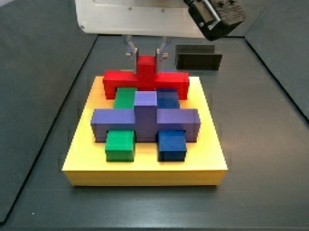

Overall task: Pick up the red object. Move up. Move to above the board. Insert the red object.
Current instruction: Insert the red object.

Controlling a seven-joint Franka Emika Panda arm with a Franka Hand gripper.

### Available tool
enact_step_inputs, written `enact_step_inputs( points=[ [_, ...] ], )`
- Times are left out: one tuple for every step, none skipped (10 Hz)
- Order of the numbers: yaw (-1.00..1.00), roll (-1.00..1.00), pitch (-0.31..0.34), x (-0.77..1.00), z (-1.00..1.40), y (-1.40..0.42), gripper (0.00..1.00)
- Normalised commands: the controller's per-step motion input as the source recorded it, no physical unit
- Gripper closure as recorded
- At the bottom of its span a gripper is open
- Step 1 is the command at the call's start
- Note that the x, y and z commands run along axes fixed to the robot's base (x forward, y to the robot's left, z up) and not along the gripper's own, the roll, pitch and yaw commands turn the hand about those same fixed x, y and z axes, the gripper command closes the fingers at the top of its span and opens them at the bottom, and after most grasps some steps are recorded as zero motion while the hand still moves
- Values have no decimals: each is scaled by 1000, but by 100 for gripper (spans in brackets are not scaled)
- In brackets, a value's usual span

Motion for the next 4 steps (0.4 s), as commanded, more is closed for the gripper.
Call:
enact_step_inputs(
  points=[
    [17,-79,-149,-140,-497,0,100],
    [23,-89,-129,-120,-369,0,100],
    [26,-56,-69,-60,-137,0,100],
    [0,0,0,0,0,0,100]
  ],
)
